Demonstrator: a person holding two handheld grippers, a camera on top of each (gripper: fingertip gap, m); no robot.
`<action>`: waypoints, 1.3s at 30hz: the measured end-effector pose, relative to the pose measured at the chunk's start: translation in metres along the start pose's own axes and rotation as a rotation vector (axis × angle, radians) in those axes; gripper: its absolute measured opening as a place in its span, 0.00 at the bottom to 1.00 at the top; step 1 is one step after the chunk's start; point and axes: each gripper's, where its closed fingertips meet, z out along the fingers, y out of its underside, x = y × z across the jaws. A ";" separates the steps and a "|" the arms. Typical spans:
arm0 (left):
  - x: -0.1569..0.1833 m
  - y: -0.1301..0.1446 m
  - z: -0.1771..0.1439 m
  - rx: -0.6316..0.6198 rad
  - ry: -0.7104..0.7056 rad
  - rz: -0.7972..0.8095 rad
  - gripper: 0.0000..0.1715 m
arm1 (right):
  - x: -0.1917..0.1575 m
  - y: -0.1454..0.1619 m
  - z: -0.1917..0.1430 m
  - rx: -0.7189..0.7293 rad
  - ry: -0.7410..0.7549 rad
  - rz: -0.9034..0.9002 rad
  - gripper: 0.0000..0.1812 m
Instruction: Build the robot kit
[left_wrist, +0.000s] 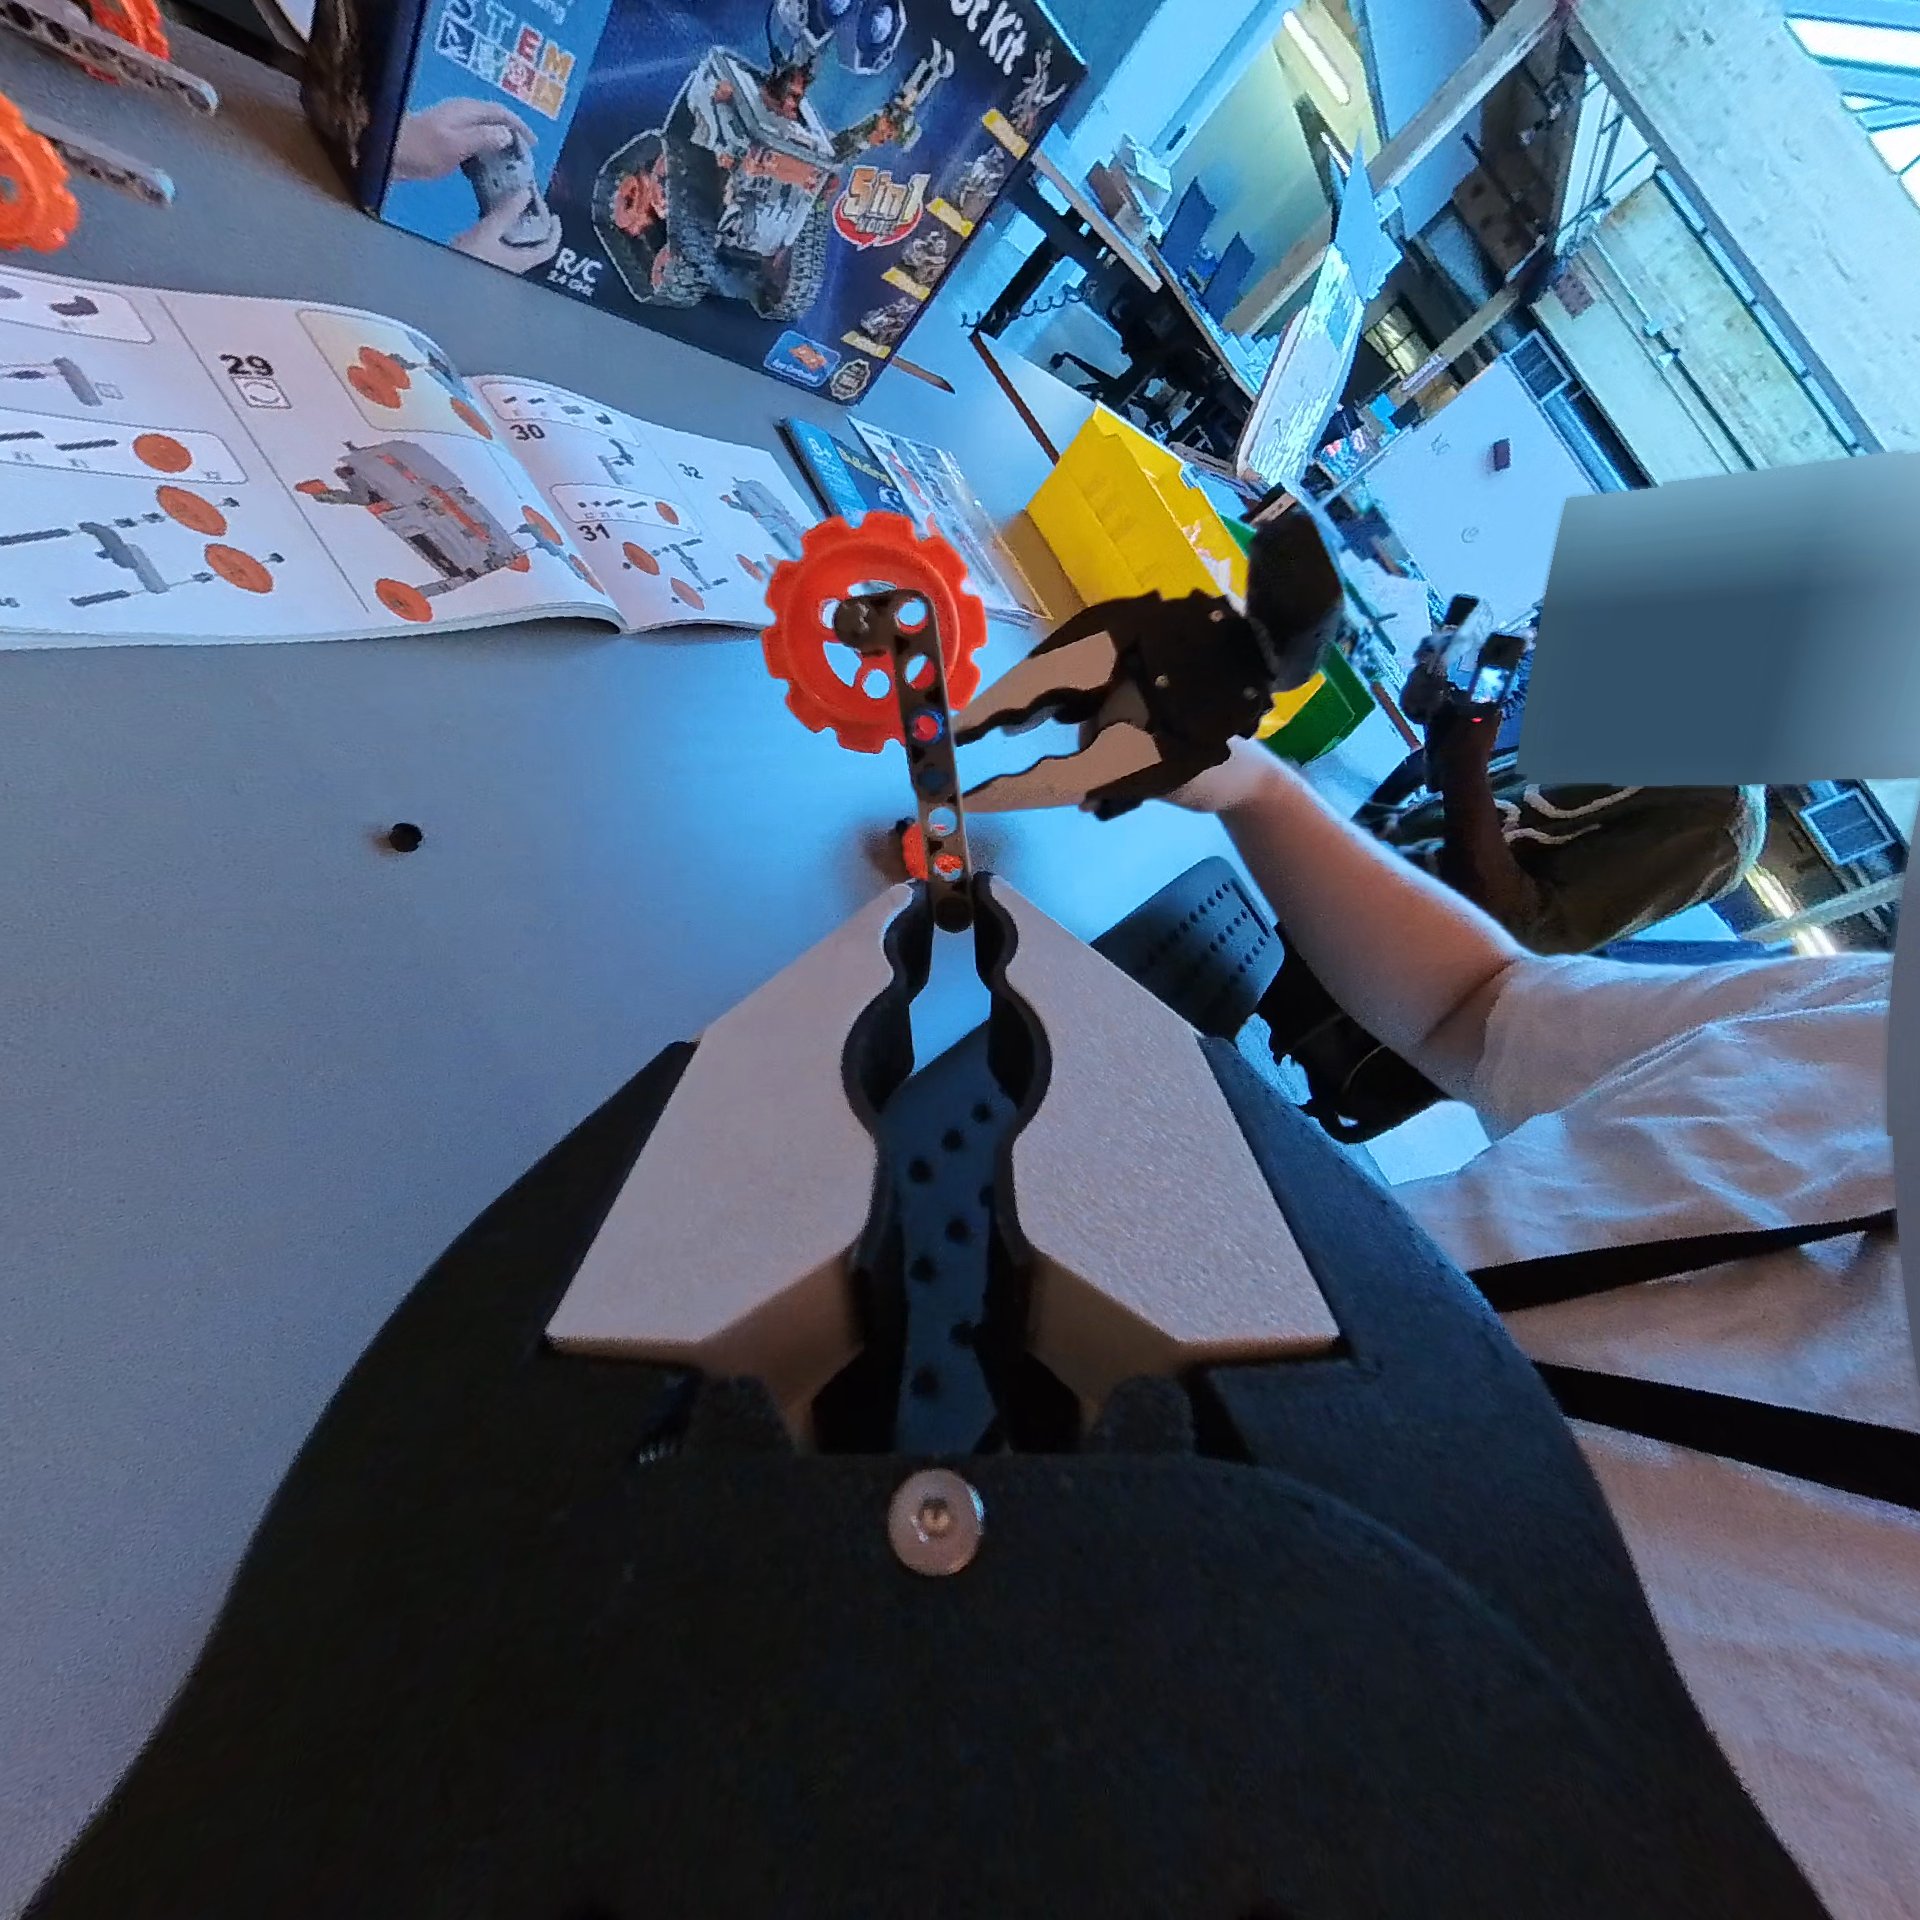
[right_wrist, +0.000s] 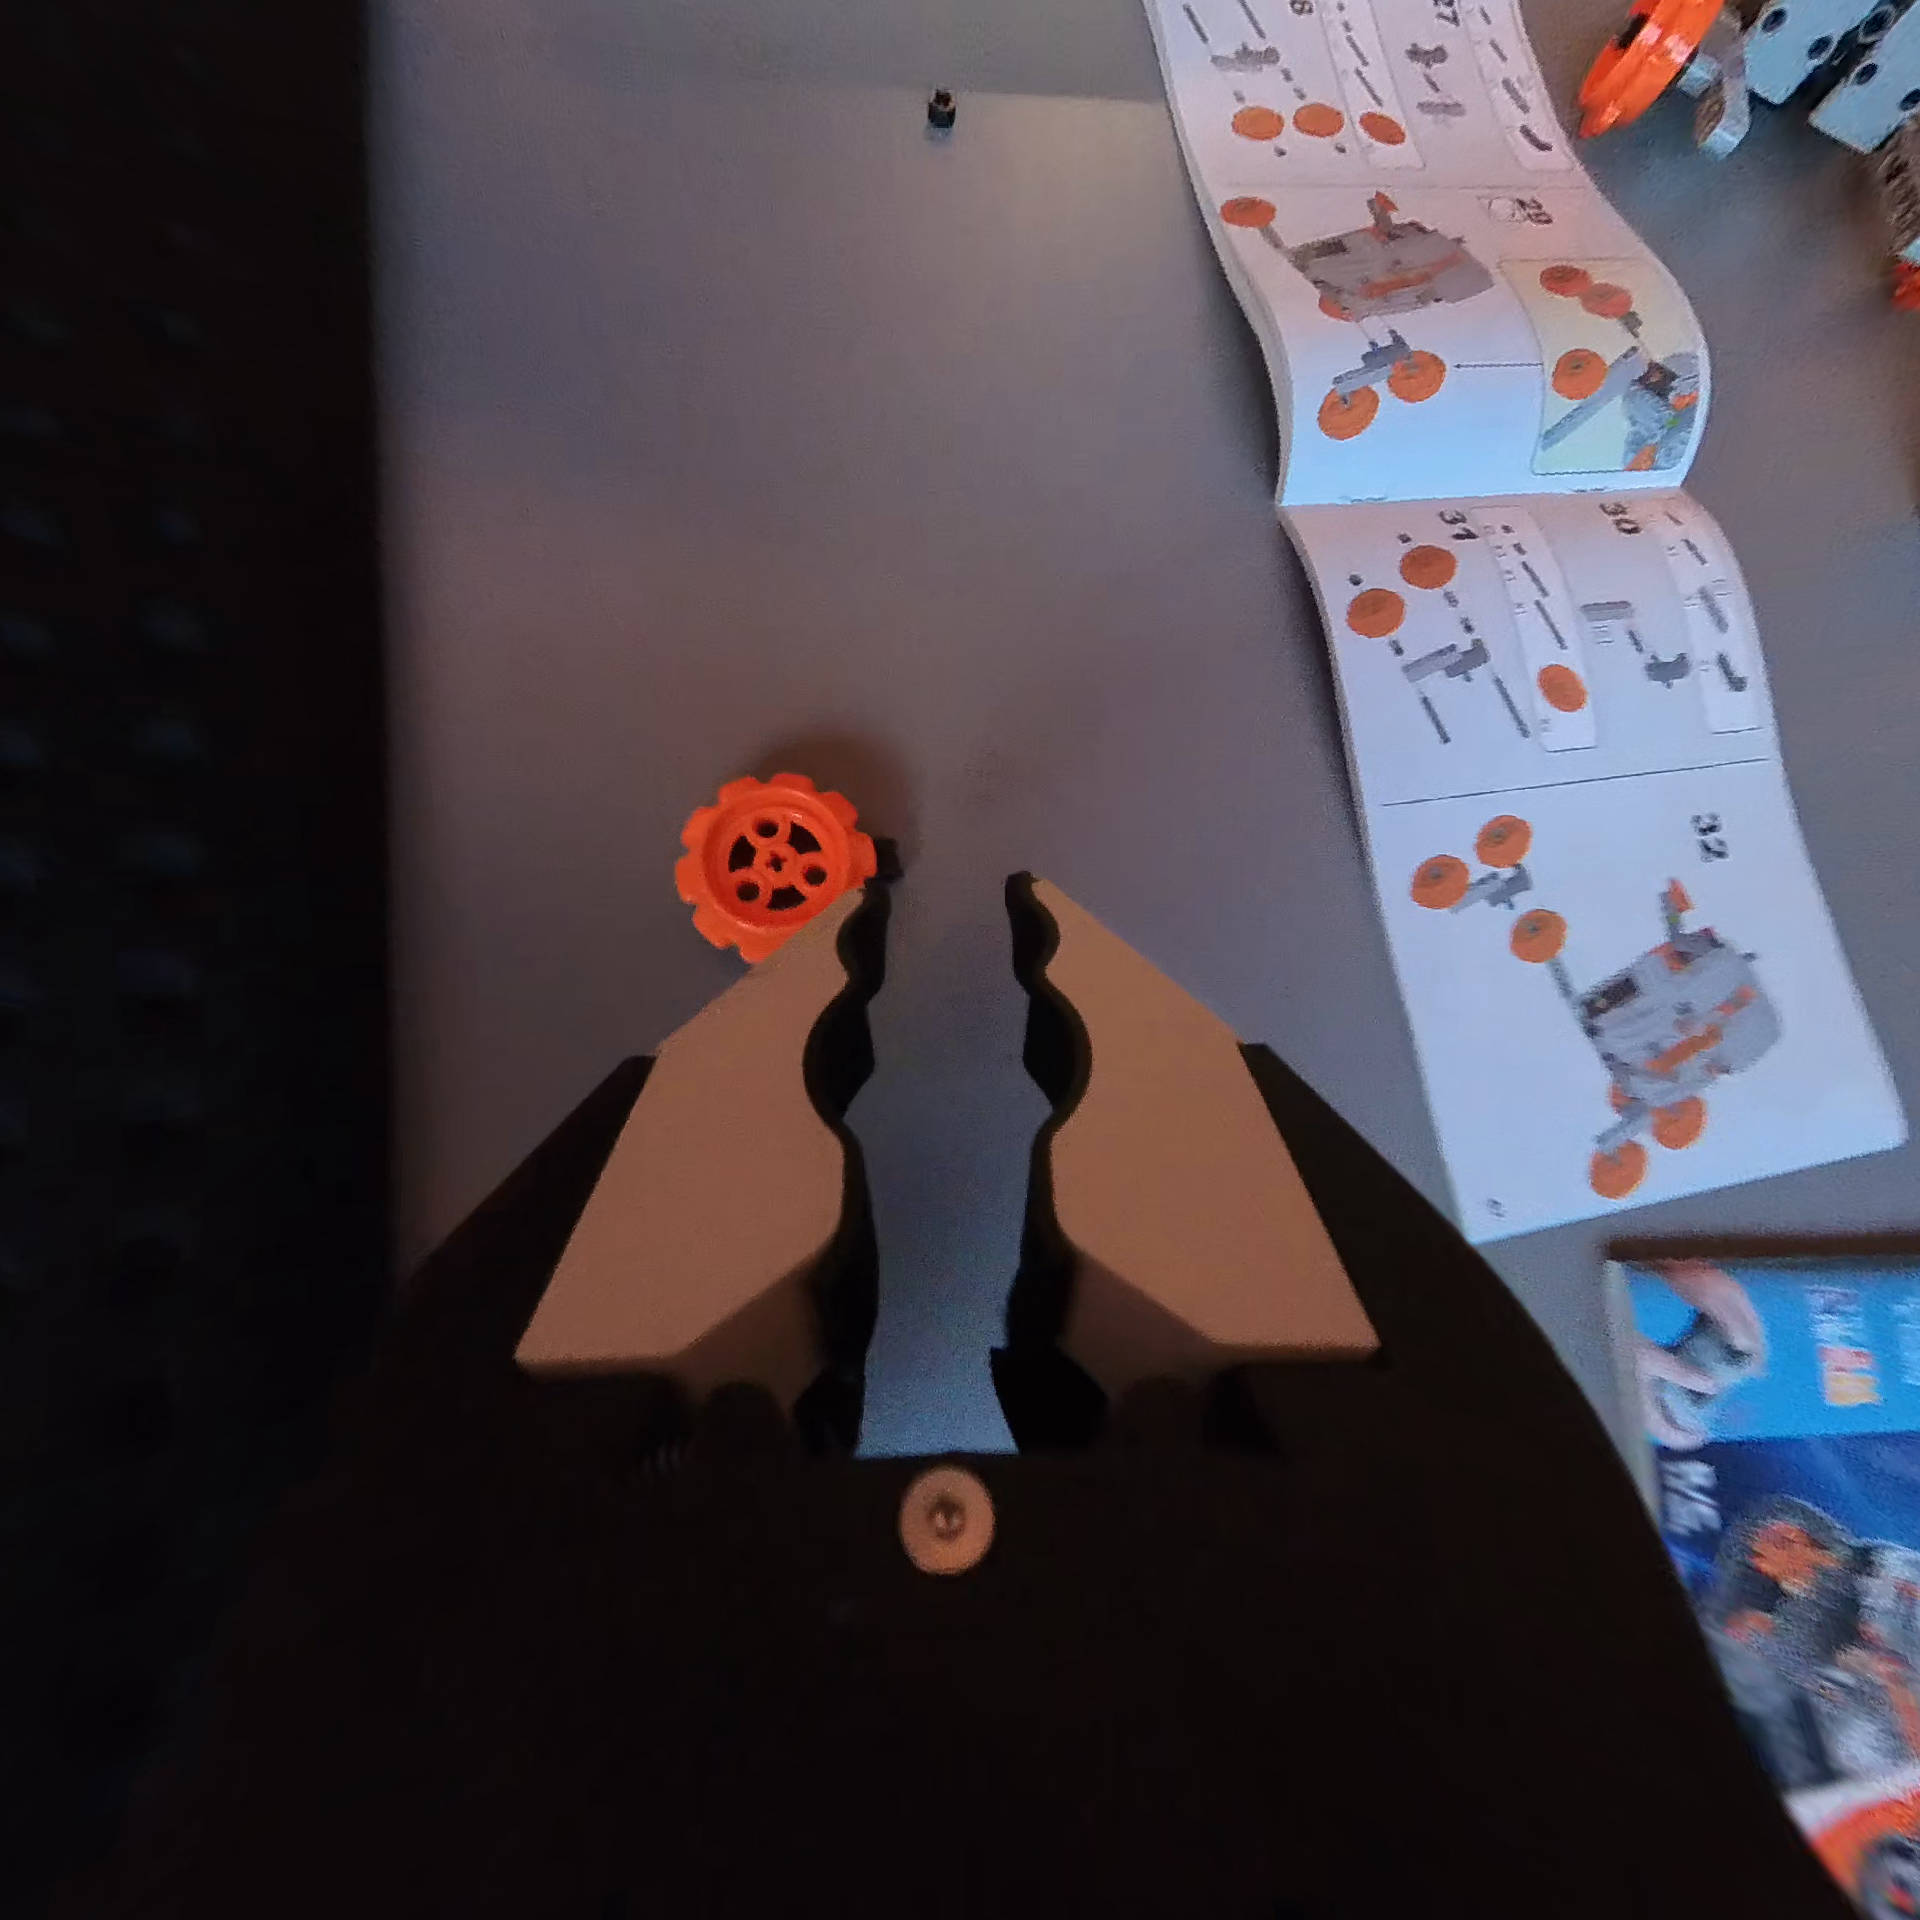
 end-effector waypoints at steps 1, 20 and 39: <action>0.002 0.001 0.000 0.002 0.002 0.004 0.03 | -0.001 0.000 0.003 0.013 0.001 0.028 0.13; 0.006 0.008 -0.008 0.000 0.006 -0.010 0.03 | -0.013 0.007 0.021 -0.062 -0.085 0.049 0.08; 0.004 -0.030 0.107 -0.047 0.255 0.032 0.03 | 0.012 -0.095 -0.022 0.419 -0.019 -0.011 0.03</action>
